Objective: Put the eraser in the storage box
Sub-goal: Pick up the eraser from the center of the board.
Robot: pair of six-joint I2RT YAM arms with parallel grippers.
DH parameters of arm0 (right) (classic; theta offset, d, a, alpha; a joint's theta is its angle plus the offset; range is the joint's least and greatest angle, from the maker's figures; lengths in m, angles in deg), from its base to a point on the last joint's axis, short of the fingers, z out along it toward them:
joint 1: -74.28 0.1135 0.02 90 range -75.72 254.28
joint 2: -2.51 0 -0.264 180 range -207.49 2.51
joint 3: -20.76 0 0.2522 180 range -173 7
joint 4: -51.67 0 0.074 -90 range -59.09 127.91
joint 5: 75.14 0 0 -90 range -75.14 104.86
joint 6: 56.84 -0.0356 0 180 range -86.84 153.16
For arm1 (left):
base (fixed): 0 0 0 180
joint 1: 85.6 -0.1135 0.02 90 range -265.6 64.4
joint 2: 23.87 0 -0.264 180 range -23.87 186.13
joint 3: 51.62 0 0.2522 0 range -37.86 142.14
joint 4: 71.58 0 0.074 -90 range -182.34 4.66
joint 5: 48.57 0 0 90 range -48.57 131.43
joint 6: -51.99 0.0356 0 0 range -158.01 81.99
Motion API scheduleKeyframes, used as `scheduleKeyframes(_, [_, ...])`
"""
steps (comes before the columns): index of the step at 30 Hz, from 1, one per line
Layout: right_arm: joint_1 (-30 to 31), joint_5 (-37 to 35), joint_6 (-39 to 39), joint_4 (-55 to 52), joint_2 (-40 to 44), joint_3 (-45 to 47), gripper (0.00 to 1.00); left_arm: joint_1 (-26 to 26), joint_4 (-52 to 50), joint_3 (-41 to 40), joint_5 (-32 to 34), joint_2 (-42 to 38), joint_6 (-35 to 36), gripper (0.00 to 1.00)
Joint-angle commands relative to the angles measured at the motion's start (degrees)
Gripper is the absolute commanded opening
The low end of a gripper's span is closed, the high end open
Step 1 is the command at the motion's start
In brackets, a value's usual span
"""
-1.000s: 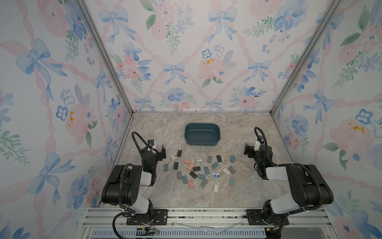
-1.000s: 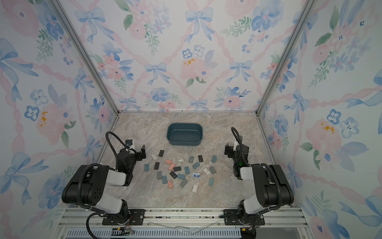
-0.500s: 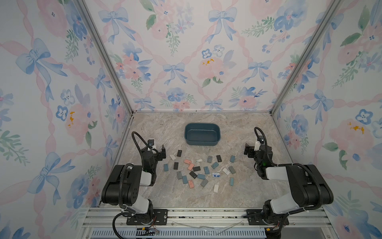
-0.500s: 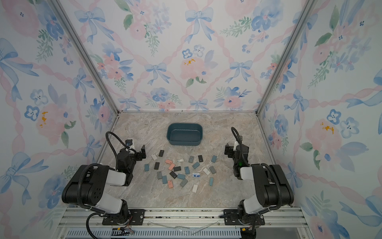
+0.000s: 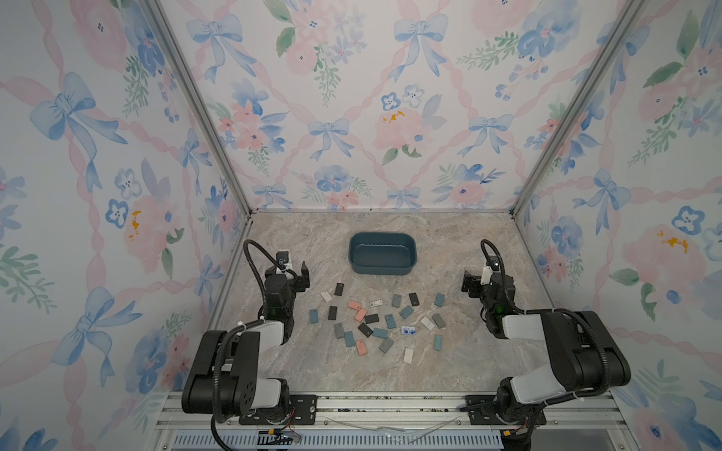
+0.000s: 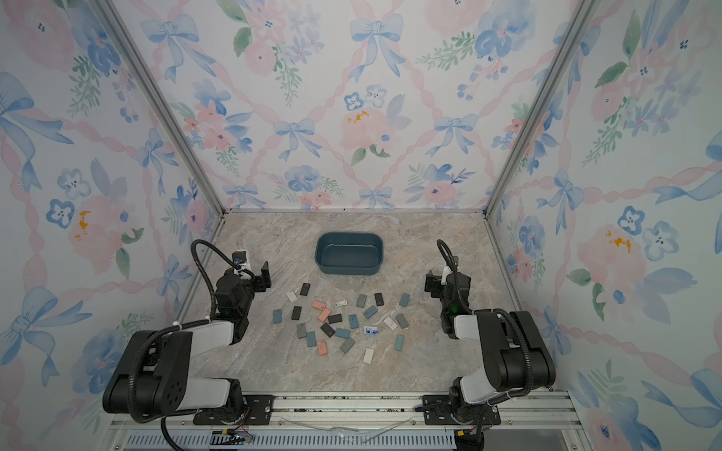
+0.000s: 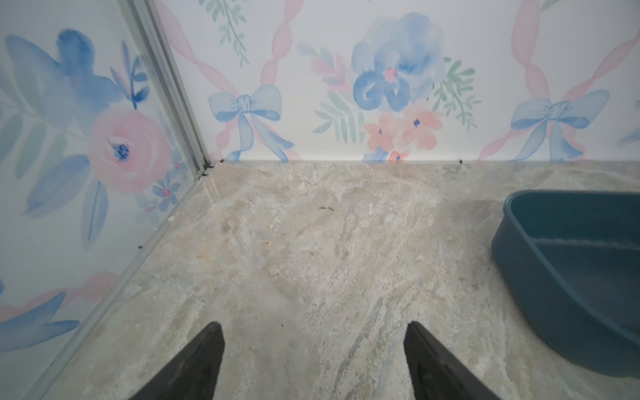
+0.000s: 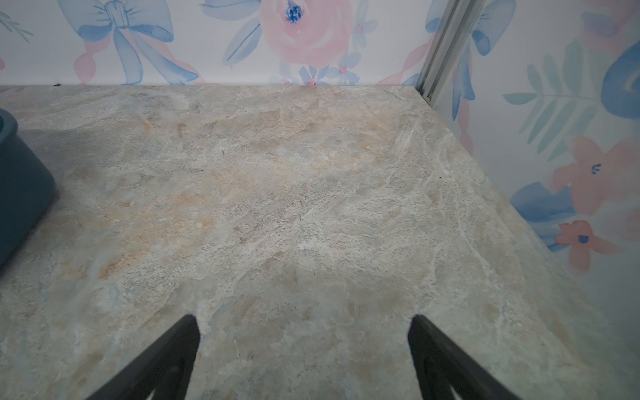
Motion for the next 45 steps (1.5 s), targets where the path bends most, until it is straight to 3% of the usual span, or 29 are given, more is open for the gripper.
scheduleKeyframes(1, [0.3, -2.4, 0.0, -2.3, 4.5, -1.1, 0.96, 3.3, -9.6, 2.3, 4.4, -4.2, -0.2, 0.84])
scheduleKeyframes(5, [1.3, -4.4, -0.6, -12.9, 12.0, -3.2, 0.96, 10.9, -22.9, 8.3, 14.5, -8.3, -0.3, 0.81])
scheduleKeyframes(8, [2.9, -6.7, -1.9, -25.6, 16.9, -7.3, 0.96, 14.7, -35.9, 14.5, 15.3, -10.7, -5.1, 0.80])
scheduleKeyframes(12, [6.8, -7.7, -3.1, -41.5, 21.6, -12.8, 0.97, 16.3, -49.8, 23.0, 8.3, -11.5, -12.4, 0.79])
scheduleKeyframes(16, [11.5, -7.7, -6.7, -55.3, 23.7, -17.2, 1.00, 16.4, -59.4, 30.4, 3.1, -9.9, -12.1, 0.79])
scheduleKeyframes(23, [16.9, -6.4, -17.2, -72.0, 22.4, -21.7, 0.88, 16.4, -60.2, 29.2, 4.7, -7.8, -9.7, 0.77])
scheduleKeyframes(32, [18.9, 1.3, -25.3, -71.3, 15.8, -20.2, 0.79, 16.4, -61.2, 29.3, -0.2, -6.4, -9.1, 0.73])
scheduleKeyframes(45, [19.3, 6.7, -28.7, -67.4, 1.9, -24.9, 0.73, 16.3, -61.5, 28.5, 0.4, -7.8, -9.3, 0.72])
